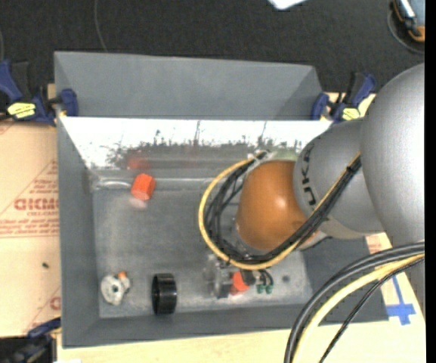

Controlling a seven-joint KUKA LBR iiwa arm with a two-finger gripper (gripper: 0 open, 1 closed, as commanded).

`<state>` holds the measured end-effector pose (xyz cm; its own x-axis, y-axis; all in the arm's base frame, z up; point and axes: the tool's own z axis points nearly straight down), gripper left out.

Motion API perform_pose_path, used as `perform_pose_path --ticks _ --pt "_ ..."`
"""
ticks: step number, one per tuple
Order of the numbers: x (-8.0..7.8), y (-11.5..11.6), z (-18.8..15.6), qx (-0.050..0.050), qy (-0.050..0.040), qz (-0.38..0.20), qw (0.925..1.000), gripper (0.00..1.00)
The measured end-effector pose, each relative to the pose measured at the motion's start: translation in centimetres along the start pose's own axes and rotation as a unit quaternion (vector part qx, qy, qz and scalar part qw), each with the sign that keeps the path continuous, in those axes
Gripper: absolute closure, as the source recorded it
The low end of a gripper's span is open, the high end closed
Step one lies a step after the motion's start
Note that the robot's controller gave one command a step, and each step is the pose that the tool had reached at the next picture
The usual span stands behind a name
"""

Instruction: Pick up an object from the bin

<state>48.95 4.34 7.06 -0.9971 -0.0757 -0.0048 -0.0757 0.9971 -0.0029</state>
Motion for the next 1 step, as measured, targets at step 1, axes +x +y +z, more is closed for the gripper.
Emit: perform_pose_path --ticks 1 --pt "-1.29 -2.73 -5.63 0.001 -0.0034 -0.001 1.0 1.0"
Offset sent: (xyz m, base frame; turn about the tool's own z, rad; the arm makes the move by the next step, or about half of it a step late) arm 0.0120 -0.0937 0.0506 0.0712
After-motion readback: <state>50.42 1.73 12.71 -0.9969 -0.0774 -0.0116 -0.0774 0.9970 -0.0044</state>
